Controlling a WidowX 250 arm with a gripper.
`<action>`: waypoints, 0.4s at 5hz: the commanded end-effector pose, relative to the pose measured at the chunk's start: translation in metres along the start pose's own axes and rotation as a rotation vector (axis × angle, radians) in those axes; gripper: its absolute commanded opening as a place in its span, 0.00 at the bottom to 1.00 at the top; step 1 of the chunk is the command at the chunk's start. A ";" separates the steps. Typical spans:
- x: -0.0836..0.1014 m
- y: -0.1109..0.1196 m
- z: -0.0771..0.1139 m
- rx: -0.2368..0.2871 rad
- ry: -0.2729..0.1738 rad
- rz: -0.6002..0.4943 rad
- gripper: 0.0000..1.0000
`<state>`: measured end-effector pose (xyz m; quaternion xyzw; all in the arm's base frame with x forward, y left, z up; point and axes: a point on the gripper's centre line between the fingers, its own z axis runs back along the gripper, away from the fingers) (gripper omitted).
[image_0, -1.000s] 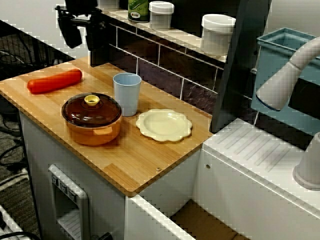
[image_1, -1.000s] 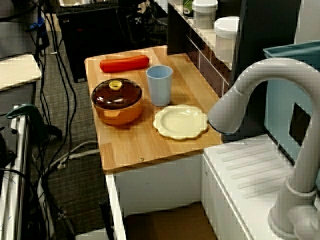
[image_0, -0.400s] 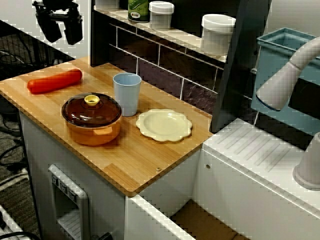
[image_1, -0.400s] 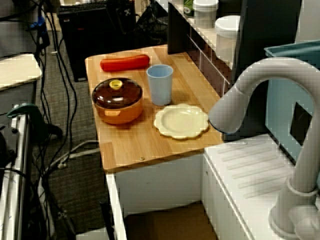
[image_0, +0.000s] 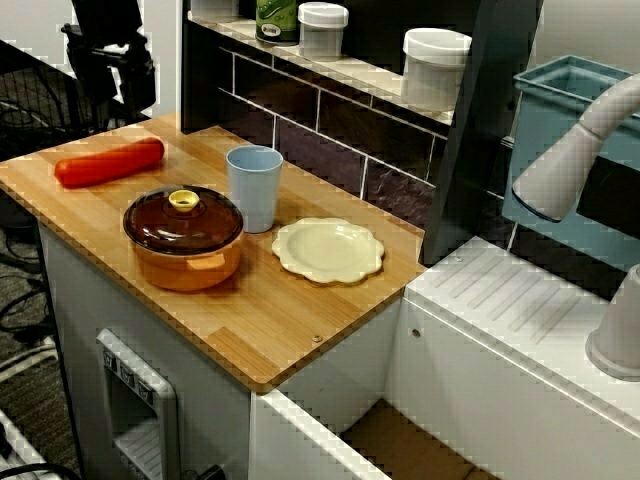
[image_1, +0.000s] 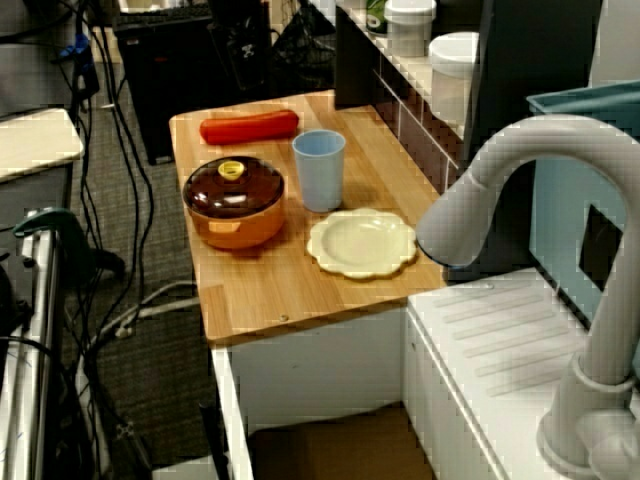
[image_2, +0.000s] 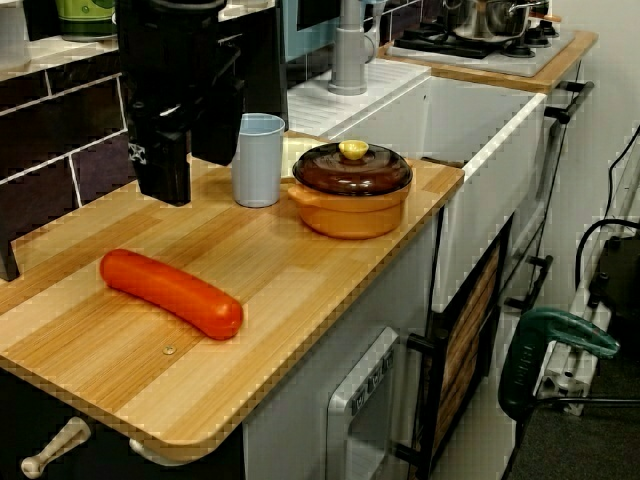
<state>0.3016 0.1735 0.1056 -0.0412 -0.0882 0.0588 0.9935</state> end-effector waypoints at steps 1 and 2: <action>-0.005 0.015 -0.007 0.032 -0.015 -0.132 1.00; -0.010 0.019 -0.016 0.076 -0.026 -0.169 1.00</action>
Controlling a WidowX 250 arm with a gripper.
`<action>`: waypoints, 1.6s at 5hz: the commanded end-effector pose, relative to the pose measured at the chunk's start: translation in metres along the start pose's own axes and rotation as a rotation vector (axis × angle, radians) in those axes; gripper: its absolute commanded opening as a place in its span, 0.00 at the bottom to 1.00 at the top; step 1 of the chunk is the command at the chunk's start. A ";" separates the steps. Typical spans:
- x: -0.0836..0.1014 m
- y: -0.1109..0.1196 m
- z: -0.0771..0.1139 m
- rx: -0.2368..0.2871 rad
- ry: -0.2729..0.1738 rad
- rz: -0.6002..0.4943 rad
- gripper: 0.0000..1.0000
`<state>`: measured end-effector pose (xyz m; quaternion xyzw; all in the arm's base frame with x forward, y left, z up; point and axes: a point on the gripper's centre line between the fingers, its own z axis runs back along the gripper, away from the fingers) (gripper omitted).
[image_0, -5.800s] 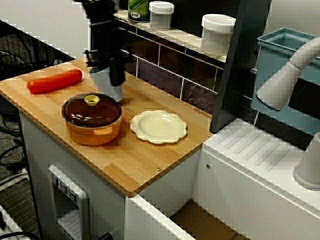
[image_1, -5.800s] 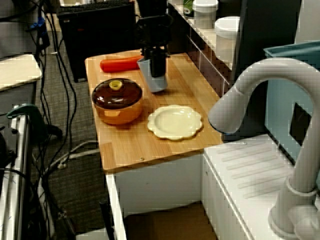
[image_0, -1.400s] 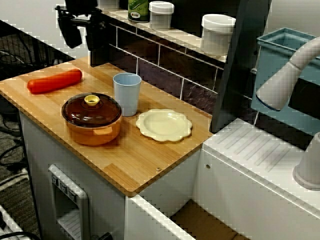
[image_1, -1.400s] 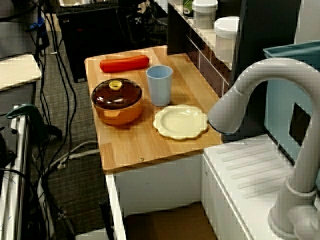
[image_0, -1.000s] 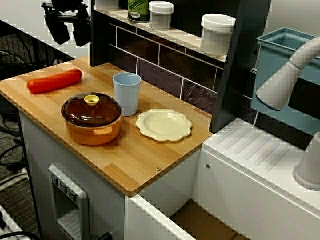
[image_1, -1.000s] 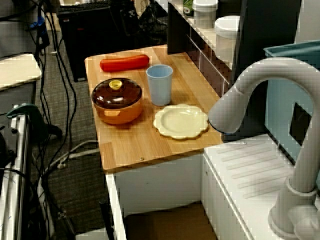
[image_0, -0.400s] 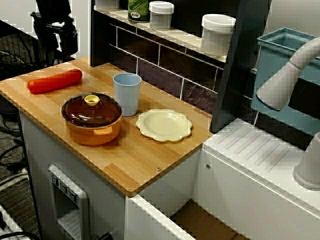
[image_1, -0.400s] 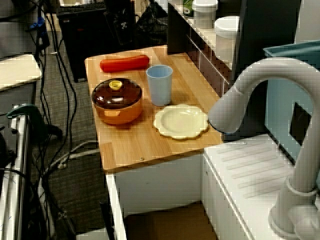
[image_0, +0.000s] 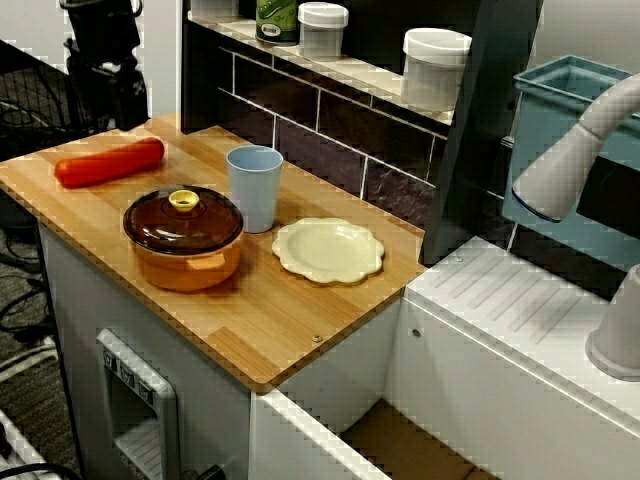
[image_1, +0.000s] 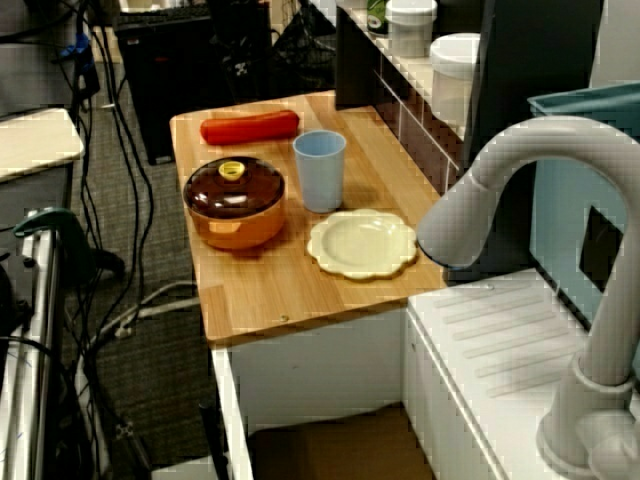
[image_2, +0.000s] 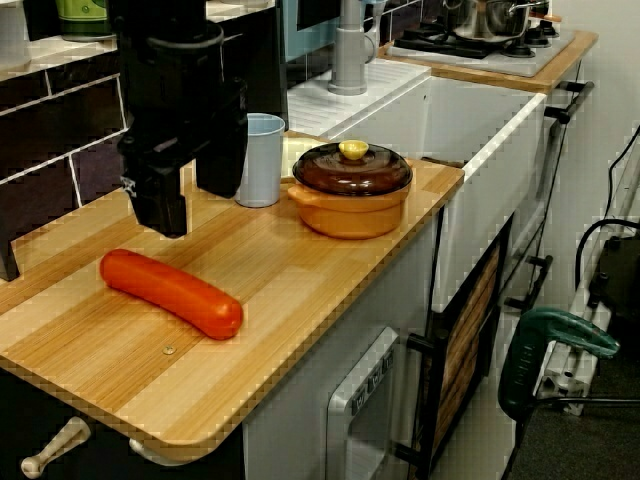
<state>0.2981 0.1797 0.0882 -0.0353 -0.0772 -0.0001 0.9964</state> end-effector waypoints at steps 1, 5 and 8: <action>-0.008 0.016 -0.004 0.089 -0.044 -0.057 1.00; -0.006 0.024 -0.019 0.098 -0.004 -0.067 1.00; -0.005 0.020 -0.028 0.111 0.012 -0.064 1.00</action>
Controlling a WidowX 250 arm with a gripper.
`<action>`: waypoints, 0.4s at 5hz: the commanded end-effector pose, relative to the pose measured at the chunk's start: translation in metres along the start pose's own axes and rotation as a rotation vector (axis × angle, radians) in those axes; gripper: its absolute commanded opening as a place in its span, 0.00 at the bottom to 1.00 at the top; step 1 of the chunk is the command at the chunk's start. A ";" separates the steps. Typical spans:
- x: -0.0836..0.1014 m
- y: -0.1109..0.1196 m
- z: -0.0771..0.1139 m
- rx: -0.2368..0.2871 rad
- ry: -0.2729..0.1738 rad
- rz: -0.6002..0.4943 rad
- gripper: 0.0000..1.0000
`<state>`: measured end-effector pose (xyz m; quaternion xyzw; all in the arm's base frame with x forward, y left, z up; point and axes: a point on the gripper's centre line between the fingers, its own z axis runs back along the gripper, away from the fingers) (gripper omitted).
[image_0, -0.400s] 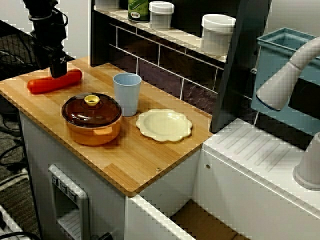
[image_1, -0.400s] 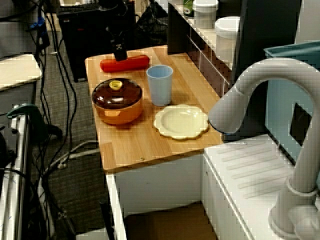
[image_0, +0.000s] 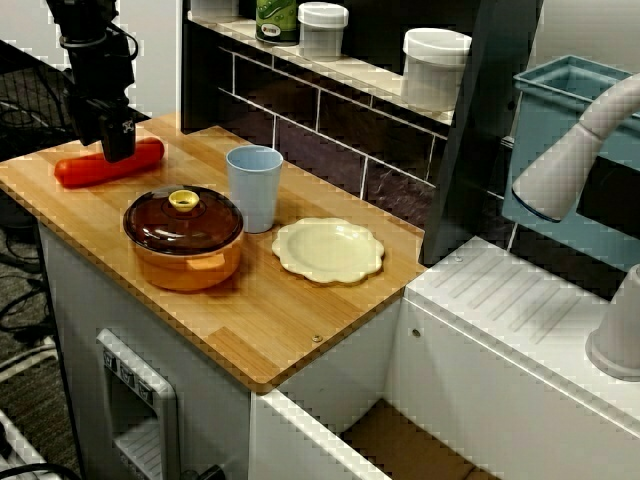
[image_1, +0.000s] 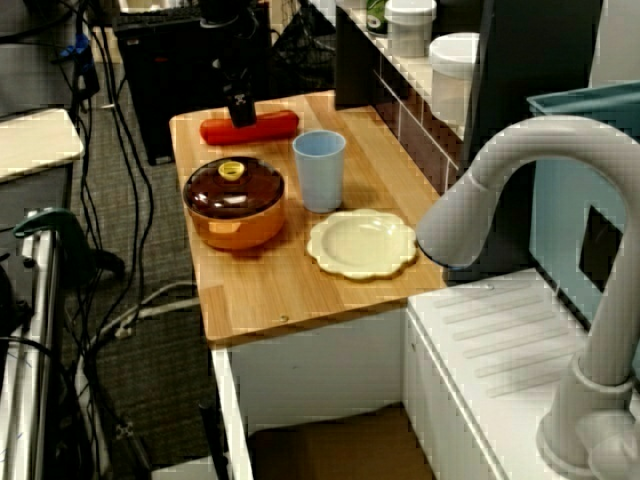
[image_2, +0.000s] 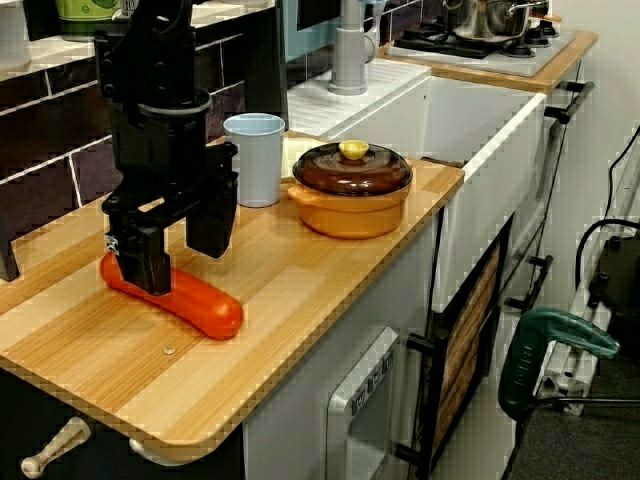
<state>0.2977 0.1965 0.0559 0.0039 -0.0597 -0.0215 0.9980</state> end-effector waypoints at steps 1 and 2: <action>0.003 -0.007 -0.003 0.052 -0.006 -0.015 1.00; 0.002 -0.010 -0.004 0.055 -0.006 -0.014 1.00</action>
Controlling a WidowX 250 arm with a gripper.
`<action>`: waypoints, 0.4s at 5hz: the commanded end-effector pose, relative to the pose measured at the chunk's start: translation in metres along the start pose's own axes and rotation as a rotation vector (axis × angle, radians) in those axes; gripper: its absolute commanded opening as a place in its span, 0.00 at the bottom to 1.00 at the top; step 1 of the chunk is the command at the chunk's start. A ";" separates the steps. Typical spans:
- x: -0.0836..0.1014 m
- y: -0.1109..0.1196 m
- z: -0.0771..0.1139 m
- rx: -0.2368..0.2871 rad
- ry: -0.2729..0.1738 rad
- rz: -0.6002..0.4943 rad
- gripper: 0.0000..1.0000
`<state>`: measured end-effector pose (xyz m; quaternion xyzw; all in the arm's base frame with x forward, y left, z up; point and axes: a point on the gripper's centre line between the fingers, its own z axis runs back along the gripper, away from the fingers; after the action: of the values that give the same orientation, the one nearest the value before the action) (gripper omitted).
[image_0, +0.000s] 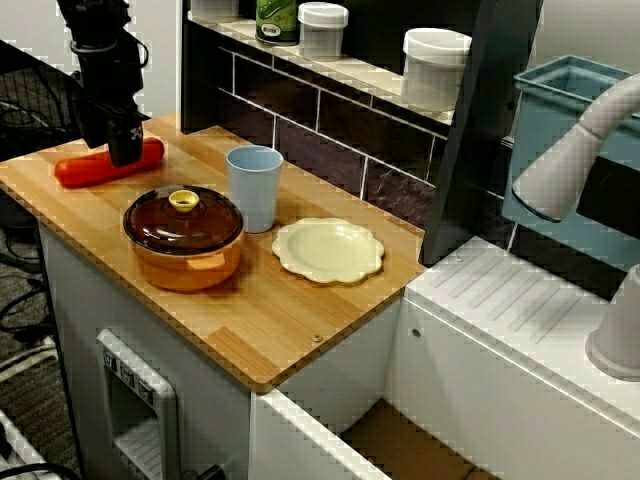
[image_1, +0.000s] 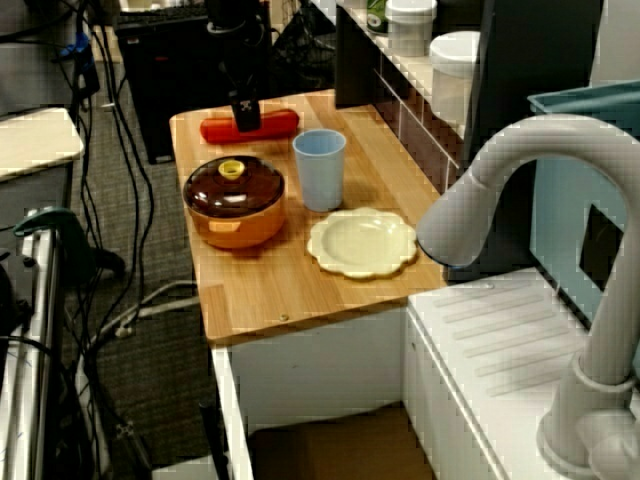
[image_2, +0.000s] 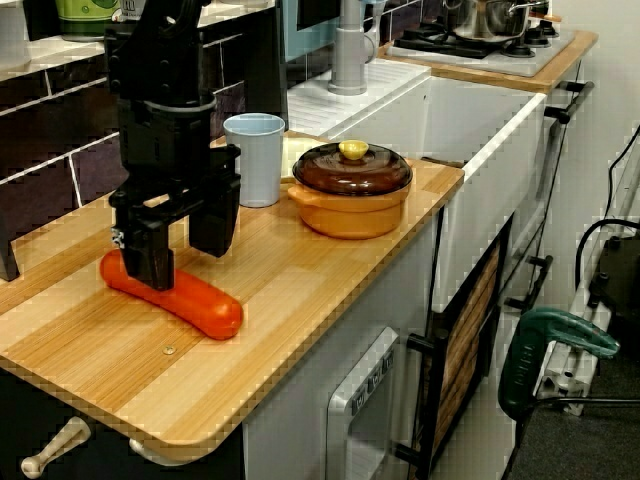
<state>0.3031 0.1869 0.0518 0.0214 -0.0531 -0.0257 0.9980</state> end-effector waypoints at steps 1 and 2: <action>-0.001 0.000 -0.001 0.017 -0.009 0.002 1.00; 0.001 0.004 -0.001 0.006 -0.006 0.023 1.00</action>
<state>0.3045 0.1828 0.0434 0.0090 -0.0353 -0.0155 0.9992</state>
